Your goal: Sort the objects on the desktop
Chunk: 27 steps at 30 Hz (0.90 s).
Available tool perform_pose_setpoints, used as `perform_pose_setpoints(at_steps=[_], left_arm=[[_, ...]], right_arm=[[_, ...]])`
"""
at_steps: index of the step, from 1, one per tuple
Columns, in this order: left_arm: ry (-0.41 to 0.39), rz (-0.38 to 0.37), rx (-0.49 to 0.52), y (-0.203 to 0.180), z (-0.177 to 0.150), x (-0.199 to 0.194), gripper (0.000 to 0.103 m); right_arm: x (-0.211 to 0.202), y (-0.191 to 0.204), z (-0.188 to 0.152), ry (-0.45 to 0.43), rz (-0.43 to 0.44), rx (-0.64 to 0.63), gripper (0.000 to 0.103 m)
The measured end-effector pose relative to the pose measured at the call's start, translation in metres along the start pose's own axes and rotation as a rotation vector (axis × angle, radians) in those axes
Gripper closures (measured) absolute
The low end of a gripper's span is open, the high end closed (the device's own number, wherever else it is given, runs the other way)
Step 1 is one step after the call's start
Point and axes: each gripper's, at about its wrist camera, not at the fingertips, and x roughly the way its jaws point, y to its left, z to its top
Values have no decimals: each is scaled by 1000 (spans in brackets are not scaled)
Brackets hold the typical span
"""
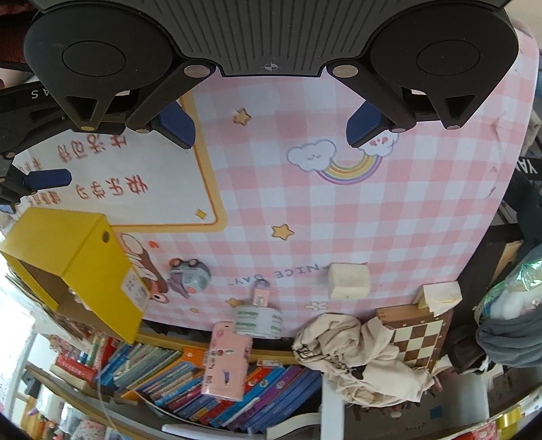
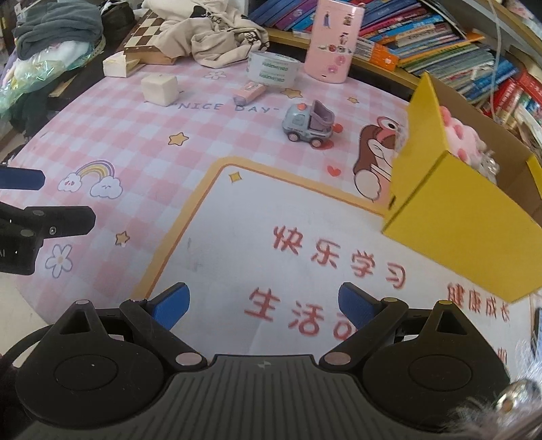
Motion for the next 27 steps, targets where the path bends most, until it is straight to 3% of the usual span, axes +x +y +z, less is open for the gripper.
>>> perform_pose_setpoints(at_steps=[15, 20, 27], left_arm=[[26, 42, -3, 10, 38, 46, 5], [13, 75, -1, 18, 54, 62, 5], [-44, 145, -107, 41, 79, 90, 5]], right_arm=[[47, -29, 48, 8, -9, 4, 8], [62, -32, 68, -44, -8, 11, 8], [83, -33, 102, -130, -34, 53, 8]])
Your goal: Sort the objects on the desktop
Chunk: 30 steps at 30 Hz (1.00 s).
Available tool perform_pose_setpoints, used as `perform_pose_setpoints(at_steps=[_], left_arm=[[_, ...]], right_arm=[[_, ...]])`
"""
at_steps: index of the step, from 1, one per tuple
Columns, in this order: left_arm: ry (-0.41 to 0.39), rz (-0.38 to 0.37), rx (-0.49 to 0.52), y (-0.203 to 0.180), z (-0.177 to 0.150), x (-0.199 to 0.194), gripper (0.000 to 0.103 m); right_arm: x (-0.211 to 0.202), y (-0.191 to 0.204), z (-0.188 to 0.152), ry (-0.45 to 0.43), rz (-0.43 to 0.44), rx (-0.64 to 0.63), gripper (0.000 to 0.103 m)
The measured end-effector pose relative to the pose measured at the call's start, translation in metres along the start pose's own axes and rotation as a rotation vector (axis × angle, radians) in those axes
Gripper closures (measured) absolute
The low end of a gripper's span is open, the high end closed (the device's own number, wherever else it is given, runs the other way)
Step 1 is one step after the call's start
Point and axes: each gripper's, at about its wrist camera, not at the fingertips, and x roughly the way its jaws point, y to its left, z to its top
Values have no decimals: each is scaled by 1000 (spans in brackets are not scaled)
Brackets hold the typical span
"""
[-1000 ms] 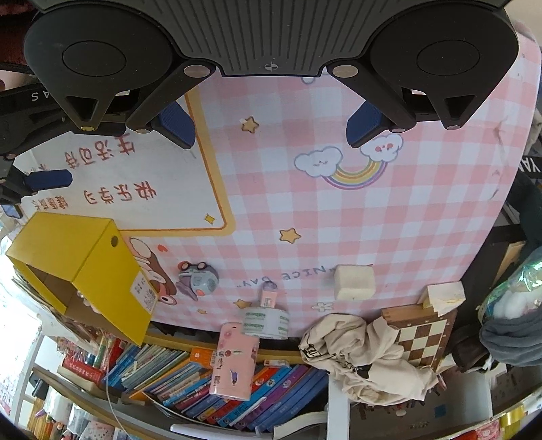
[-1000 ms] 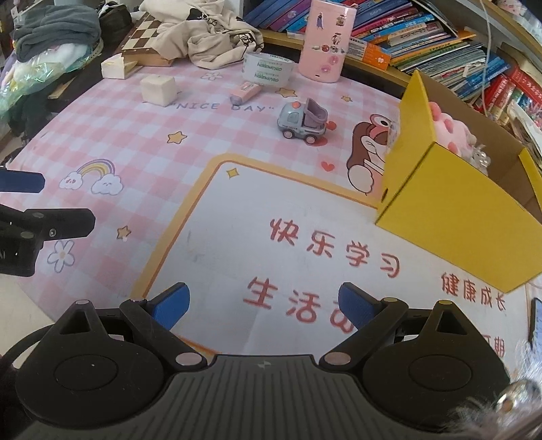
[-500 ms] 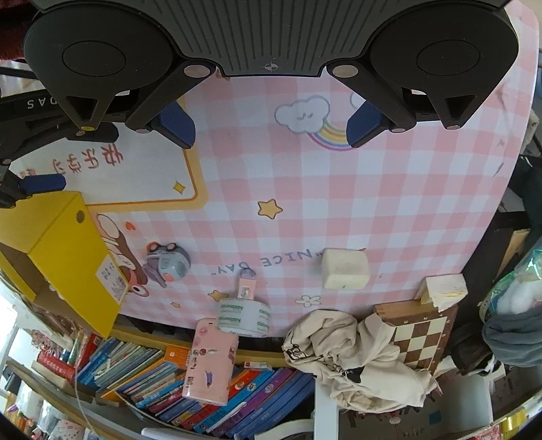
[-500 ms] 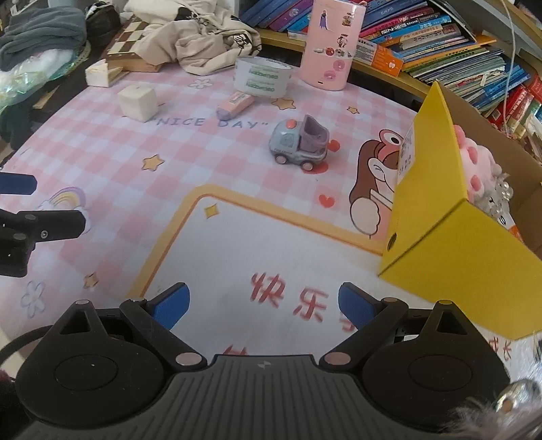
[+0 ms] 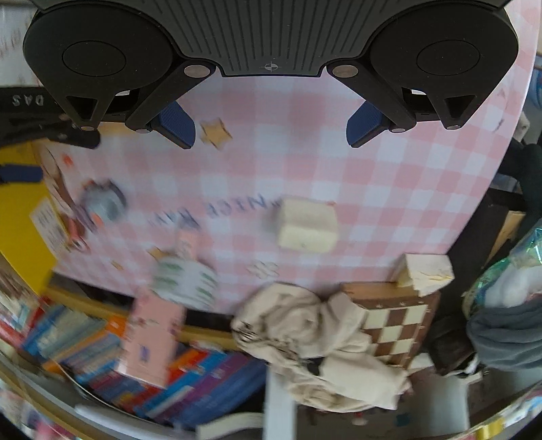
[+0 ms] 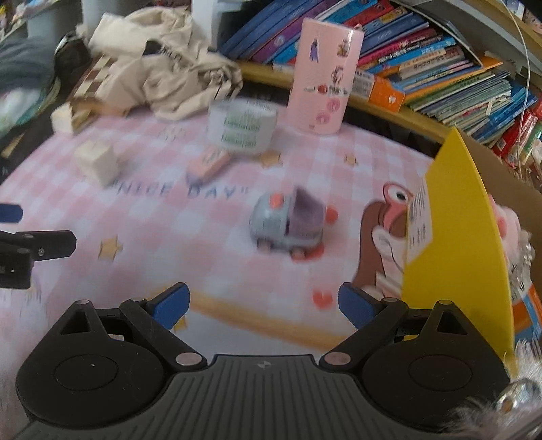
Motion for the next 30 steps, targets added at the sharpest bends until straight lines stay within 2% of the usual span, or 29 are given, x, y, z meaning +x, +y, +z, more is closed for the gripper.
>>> perform_pose_setpoints(at_steps=[7, 12, 21, 30], left_arm=[[-43, 64, 31, 3, 23, 29, 5], [-61, 96, 34, 7, 35, 48, 5], [-84, 122, 71, 6, 36, 65, 6], [-65, 91, 81, 7, 41, 76, 8]], right_arm=[[27, -1, 16, -41, -38, 38, 8], [48, -3, 22, -34, -60, 43, 8], [66, -14, 29, -26, -59, 95, 11], [63, -15, 28, -25, -15, 124, 33]])
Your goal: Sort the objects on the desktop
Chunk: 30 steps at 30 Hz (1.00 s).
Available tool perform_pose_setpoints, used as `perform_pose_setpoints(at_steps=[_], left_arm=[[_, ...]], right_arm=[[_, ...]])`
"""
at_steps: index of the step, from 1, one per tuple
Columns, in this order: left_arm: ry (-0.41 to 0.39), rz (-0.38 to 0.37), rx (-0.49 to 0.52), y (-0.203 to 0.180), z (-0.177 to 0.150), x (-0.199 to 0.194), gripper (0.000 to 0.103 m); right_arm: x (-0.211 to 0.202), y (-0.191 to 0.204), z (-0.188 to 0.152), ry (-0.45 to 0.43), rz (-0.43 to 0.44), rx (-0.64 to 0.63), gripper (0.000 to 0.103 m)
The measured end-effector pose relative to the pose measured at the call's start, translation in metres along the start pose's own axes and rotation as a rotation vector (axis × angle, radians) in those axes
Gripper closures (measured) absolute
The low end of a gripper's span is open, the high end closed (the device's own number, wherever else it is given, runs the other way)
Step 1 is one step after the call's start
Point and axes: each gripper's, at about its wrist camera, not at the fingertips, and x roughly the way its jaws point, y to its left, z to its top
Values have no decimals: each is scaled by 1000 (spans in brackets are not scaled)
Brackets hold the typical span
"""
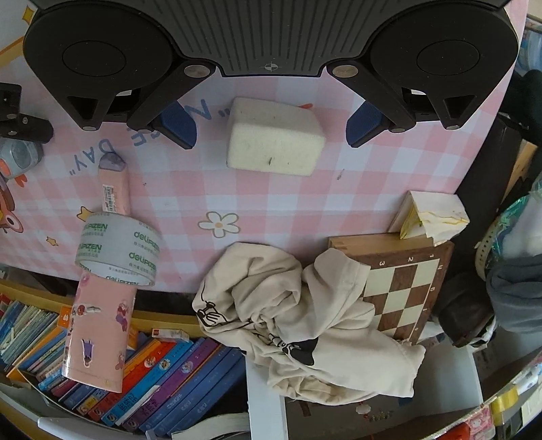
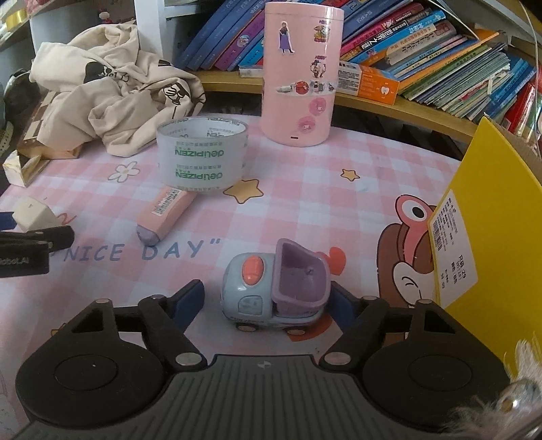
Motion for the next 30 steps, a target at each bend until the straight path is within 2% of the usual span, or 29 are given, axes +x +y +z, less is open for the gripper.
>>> perform_pose_setpoints(at_steps=[1, 3, 7, 8, 15, 30], left_arm=[[0, -4, -1, 0, 0, 1, 11], [8, -17, -3, 1, 0, 2, 17], [36, -43, -38, 5, -1, 4, 48], [39, -47, -48, 8, 0, 3, 49], [38, -96, -75, 14, -8, -15, 53], [25, -173, -88, 18, -37, -83, 53]], right_arm=[[-1, 0, 0, -2, -1, -1, 38], [-1, 0, 1, 0, 1, 0, 41], [-2, -1, 2, 12, 14, -6, 41], [-3, -1, 2, 14, 20, -7, 41], [-19, 2, 0, -4, 38, -27, 41], [-67, 4, -30, 45, 103, -67, 41]])
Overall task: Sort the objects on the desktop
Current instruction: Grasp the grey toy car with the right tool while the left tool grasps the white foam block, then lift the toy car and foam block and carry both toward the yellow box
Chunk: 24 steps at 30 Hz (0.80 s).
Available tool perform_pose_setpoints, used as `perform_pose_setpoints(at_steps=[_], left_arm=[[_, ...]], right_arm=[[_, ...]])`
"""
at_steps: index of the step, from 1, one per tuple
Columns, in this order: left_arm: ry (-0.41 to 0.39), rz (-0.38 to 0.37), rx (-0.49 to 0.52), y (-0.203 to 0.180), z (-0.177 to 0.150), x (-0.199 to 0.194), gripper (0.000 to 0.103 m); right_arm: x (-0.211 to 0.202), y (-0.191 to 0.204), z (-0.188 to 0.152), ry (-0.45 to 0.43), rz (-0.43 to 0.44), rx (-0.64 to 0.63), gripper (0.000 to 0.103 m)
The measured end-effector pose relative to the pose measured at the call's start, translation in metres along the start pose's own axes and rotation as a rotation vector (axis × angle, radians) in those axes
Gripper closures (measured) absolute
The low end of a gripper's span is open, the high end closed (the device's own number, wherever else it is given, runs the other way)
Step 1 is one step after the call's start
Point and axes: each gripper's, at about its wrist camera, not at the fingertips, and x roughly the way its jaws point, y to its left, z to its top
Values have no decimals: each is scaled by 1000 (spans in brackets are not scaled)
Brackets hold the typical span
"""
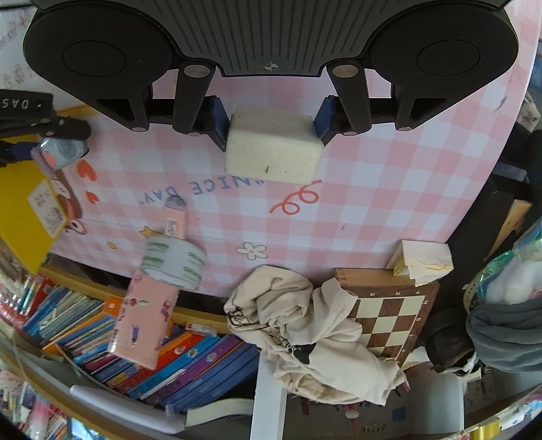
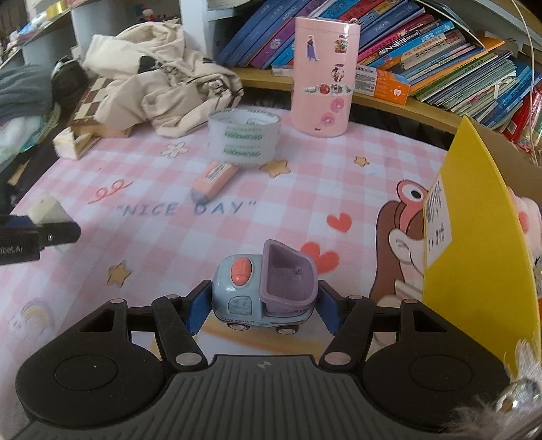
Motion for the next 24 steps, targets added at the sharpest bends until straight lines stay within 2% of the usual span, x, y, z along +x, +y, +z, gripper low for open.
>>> perform_pose_setpoints(at_steps=[6, 24], left_arm=[[-17, -55, 7, -4, -11, -30, 54], [-47, -161, 45, -19, -45, -92, 54]], right_arm=[[-23, 8, -19, 23, 20, -28, 41], [-80, 22, -66, 9, 14, 74, 41]])
